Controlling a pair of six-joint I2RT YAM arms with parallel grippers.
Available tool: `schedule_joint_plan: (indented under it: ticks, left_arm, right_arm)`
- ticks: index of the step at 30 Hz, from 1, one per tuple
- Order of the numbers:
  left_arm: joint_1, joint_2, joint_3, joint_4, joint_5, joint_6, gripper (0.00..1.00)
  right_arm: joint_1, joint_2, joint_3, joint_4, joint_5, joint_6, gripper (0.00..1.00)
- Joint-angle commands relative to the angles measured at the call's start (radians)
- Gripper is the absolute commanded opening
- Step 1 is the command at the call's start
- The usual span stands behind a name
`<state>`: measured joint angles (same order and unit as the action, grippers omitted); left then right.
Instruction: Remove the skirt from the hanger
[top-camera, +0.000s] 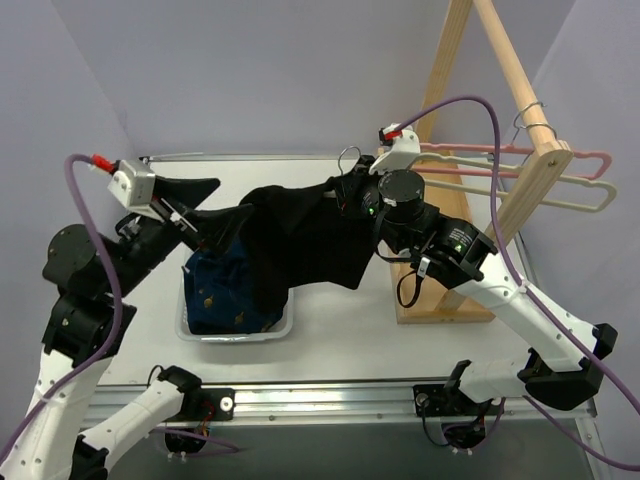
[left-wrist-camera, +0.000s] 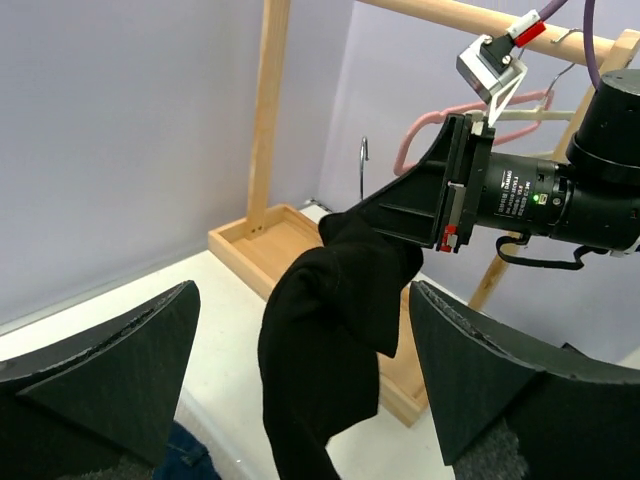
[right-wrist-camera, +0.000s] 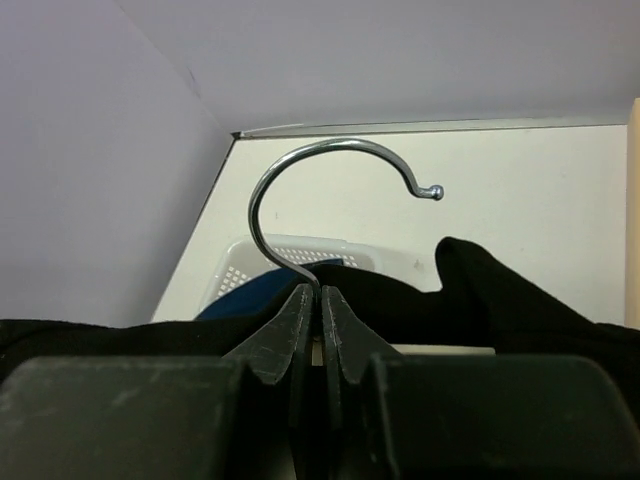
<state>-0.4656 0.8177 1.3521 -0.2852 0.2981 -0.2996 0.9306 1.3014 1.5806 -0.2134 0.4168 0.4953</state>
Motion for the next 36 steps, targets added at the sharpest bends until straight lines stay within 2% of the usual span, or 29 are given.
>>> schedule_joint_plan:
  ticks: [1, 4, 5, 8, 11, 17, 21, 27, 32, 36]
  left_arm:
    - [-0.001, -0.003, -0.002, -0.072, -0.074, 0.062, 0.94]
    - [-0.001, 0.060, 0.039, -0.072, 0.123, 0.109, 0.94]
    - [-0.001, 0.081, 0.098, -0.112, 0.198, 0.140, 0.94]
    - [-0.002, 0.182, 0.253, -0.262, 0.269, 0.239, 0.94]
    - [-0.007, 0.261, 0.358, -0.408, 0.237, 0.330, 0.94]
    - [-0.073, 0.354, 0.522, -0.564, 0.073, 0.399, 0.94]
    - [-0.237, 0.406, 0.604, -0.646, -0.112, 0.462, 0.94]
    - [-0.375, 0.434, 0.593, -0.658, -0.284, 0.508, 0.94]
    - [-0.504, 0.465, 0.573, -0.666, -0.567, 0.567, 0.94]
    - [-0.538, 0.446, 0.516, -0.597, -0.697, 0.593, 0.94]
  right_arm:
    - [0.007, -0.033, 0.035, 0.032, 0.037, -0.055, 0.00]
    - [0.007, -0.028, 0.054, 0.011, 0.034, -0.067, 0.00]
    - [0.008, -0.016, 0.067, -0.013, 0.027, -0.084, 0.00]
    - [0.010, -0.005, 0.097, -0.055, 0.027, -0.095, 0.00]
    - [0.011, -0.008, 0.099, -0.066, 0.023, -0.093, 0.00]
    - [0.011, 0.002, 0.094, -0.072, 0.017, -0.077, 0.00]
    - [0.011, 0.016, 0.105, -0.078, 0.013, -0.067, 0.00]
    - [0.010, 0.013, 0.090, -0.066, 0.007, -0.052, 0.00]
    - [0.010, 0.004, 0.081, -0.055, 0.000, -0.043, 0.00]
    - [0.010, -0.005, 0.071, -0.052, 0.002, -0.038, 0.00]
